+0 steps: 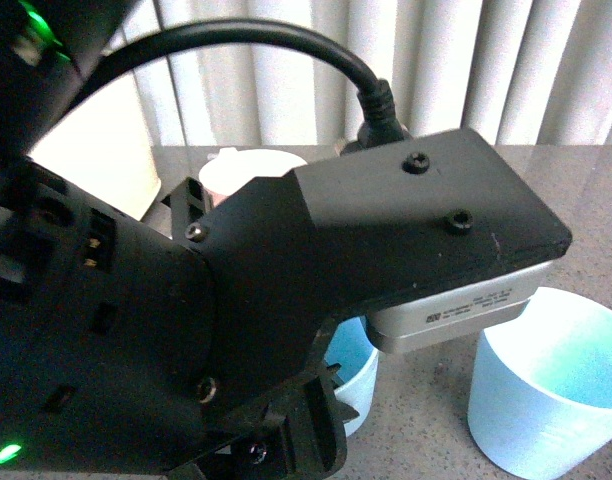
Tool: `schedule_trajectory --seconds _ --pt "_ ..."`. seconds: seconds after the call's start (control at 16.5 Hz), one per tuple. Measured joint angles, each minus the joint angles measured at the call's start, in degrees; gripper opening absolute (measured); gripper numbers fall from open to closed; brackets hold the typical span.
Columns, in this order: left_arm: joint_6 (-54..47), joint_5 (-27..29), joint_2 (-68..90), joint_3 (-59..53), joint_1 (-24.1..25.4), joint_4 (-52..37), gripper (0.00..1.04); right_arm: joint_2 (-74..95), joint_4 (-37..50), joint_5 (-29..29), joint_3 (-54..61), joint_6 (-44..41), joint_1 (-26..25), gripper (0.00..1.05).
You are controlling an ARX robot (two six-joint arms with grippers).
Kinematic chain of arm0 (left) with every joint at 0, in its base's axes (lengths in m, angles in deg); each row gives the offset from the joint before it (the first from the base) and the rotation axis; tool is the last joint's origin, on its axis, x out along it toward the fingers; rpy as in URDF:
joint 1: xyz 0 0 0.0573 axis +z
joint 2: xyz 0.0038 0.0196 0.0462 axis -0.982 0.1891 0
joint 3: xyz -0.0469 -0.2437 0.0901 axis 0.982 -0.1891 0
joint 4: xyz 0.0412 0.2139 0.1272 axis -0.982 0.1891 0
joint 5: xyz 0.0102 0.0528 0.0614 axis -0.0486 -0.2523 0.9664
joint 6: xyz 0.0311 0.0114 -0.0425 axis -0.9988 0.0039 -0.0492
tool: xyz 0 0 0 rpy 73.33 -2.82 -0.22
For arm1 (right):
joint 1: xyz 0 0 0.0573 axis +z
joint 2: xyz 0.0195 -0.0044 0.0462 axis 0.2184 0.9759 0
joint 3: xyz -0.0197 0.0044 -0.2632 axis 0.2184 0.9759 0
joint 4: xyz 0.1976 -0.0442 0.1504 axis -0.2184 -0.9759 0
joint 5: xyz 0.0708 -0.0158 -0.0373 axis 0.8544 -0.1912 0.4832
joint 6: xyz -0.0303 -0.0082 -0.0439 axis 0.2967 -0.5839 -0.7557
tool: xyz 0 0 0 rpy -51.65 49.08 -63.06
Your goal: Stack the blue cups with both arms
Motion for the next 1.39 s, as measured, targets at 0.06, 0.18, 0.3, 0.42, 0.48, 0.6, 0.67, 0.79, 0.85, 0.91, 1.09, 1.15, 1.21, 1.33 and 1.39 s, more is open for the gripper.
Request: schedule_trajectory --seconds 0.06,0.18,0.3,0.42,0.48,0.6,0.67,0.79,0.85,0.91,1.09,1.15,1.21,1.33,1.39 --pt "0.3 0.0 0.5 0.2 0.0 0.1 0.02 0.0 0.0 0.0 0.0 0.0 0.0 0.98" --pt "0.4 -0.1 0.8 0.9 -0.1 1.4 0.02 0.0 0.0 0.0 0.0 0.0 0.0 0.98" --pt "0.8 -0.4 1.2 1.3 -0.3 1.1 0.02 0.0 0.0 0.0 0.0 0.0 0.0 0.98" --pt "1.1 -0.5 1.8 1.9 -0.6 0.7 0.02 0.0 0.0 0.0 0.0 0.0 0.0 0.98" --pt "1.4 -0.3 2.1 2.1 -0.8 0.3 0.02 0.0 0.0 0.0 0.0 0.0 0.0 0.98" --pt "2.3 -0.3 2.7 2.6 -1.1 0.0 0.03 0.0 0.0 0.0 0.0 0.0 0.0 0.98" --pt "2.3 -0.2 2.9 2.7 -1.3 -0.1 0.1 0.0 0.0 0.0 0.0 0.0 0.0 0.98" --pt "2.3 -0.3 3.0 2.8 -1.5 -0.4 0.35 0.0 0.0 0.0 0.0 0.0 0.0 0.98" --pt "3.1 -0.2 3.0 3.1 -1.7 -0.6 0.65 0.0 0.0 0.0 0.0 0.0 0.0 0.98" --pt "3.5 -0.2 3.0 3.4 -1.8 -0.6 0.74 0.0 0.0 0.0 0.0 0.0 0.0 0.98" --pt "3.8 -0.7 2.8 3.9 -1.8 0.3 1.0 0.0 0.0 0.0 0.0 0.0 0.0 0.98" --pt "4.1 -1.1 2.4 3.9 -1.8 0.6 0.98 0.0 0.0 0.0 0.0 0.0 0.0 0.98" --pt "4.8 -1.9 1.5 4.0 -1.8 0.8 0.98 0.0 0.0 0.0 0.0 0.0 0.0 0.98" --pt "5.5 -3.1 -0.6 4.8 -1.2 0.8 0.98 0.0 0.0 0.0 0.0 0.0 0.0 0.98" --pt "6.1 -3.8 -2.0 5.5 -0.5 0.2 0.98 0.0 0.0 0.0 0.0 0.0 0.0 0.98"
